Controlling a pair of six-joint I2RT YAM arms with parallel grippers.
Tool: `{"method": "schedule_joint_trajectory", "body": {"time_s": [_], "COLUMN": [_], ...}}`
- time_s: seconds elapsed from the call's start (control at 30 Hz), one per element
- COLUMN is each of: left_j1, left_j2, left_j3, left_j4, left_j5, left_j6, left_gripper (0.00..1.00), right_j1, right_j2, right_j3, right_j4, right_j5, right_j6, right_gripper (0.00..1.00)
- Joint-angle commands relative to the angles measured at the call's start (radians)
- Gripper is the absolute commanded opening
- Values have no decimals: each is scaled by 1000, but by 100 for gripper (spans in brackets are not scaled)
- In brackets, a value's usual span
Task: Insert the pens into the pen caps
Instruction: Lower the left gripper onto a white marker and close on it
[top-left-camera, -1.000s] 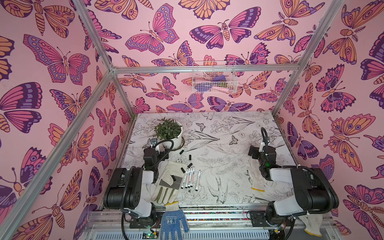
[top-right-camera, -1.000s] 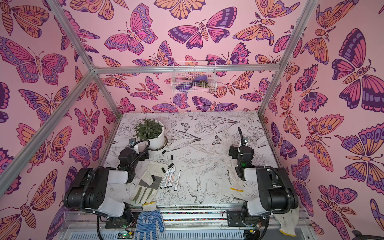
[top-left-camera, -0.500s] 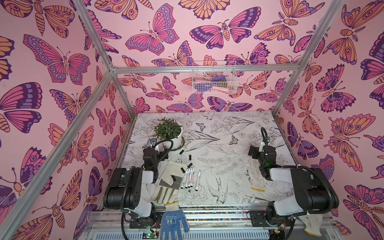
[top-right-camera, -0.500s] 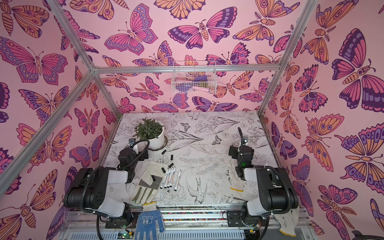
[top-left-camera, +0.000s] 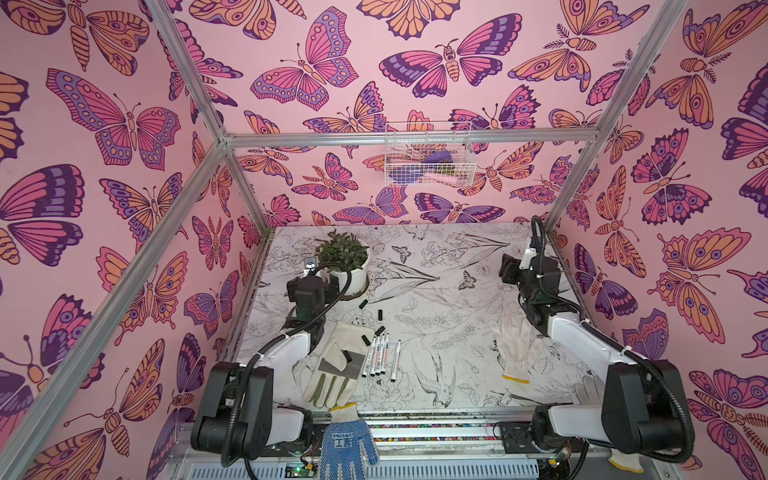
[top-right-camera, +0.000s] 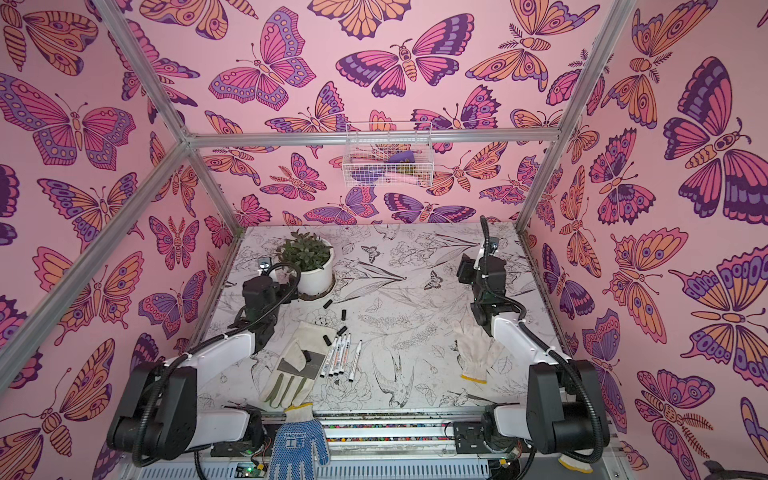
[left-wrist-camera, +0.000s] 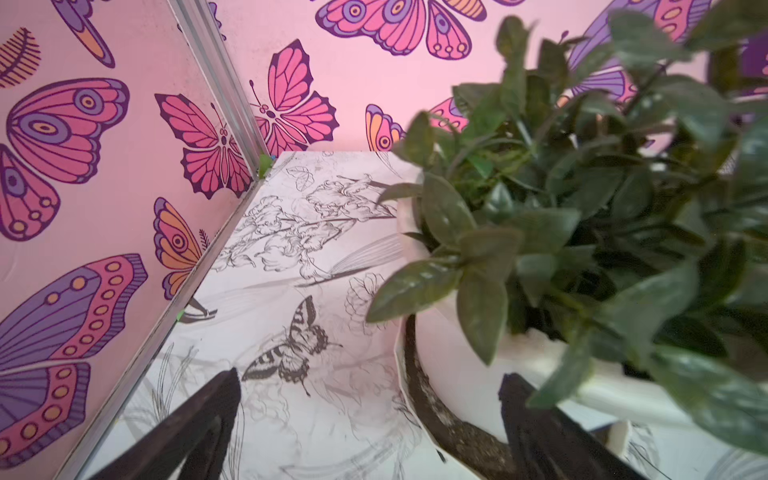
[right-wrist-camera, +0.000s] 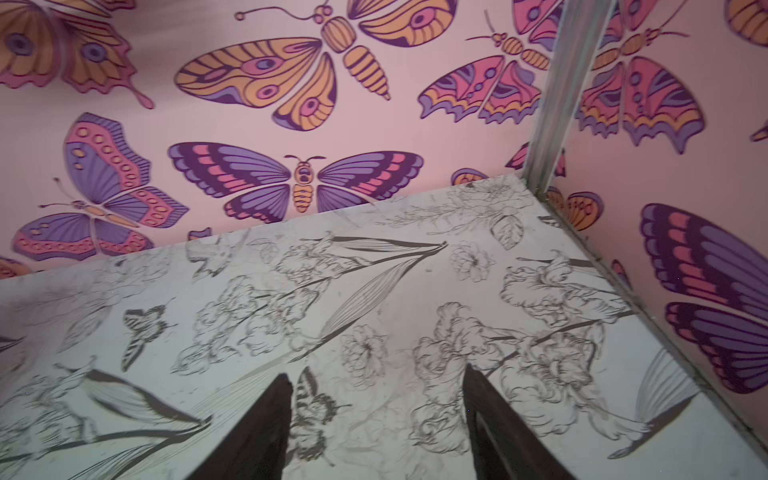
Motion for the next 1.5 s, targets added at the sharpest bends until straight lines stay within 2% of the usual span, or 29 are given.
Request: {"method": "schedule_joint_trajectory", "body": {"time_s": [0.0,0.13,0.23,0.3,0.4,0.5,0.63,0.77,0.83,0.93,1.0,1.03,1.27,1.37,1.47], "left_j1": [-145,-277,-313,-336,-399,-528,-707,-820,-833,-833,-831,-829,-801,-782,-773], "left_j2": [-38,-130,-211,-273,-331,-289,-151,31,78,115,138,149,232,275,329], "left_j3": [2,-15,-28,-56,-82,-47,17,93,136,155,158,158,185,191,221], "left_j4": [-150,-289,-408,-451,-508,-579,-636,-682,-712,-717,-727,-731,-749,-752,-802], "left_j5": [-222,-280,-308,-287,-158,-33,114,150,135,148,161,169,262,289,285], "left_j6": [-71,-177,-292,-369,-429,-420,-366,-314,-315,-302,-331,-341,-309,-306,-314], "left_gripper": [100,100,100,100,100,100,100,99,97,90,89,85,74,65,50], "right_j1": [100,171,195,208,220,222,222,222,222,222,223,222,225,225,222], "right_j2": [-20,-50,-70,-84,-91,-84,-72,-53,-43,-33,-33,-38,-54,-60,-74], "right_j3": [27,22,16,7,3,10,14,14,17,28,32,30,27,31,34], "right_j4": [-132,-185,-220,-225,-243,-259,-283,-294,-296,-306,-314,-310,-305,-308,-318], "right_j5": [107,109,107,131,193,237,286,293,285,288,294,294,317,319,326], "right_j6": [64,119,166,175,210,225,224,240,247,252,248,245,240,240,248], "right_gripper": [66,65,65,65,65,65,64,64,64,64,64,63,64,63,63]}}
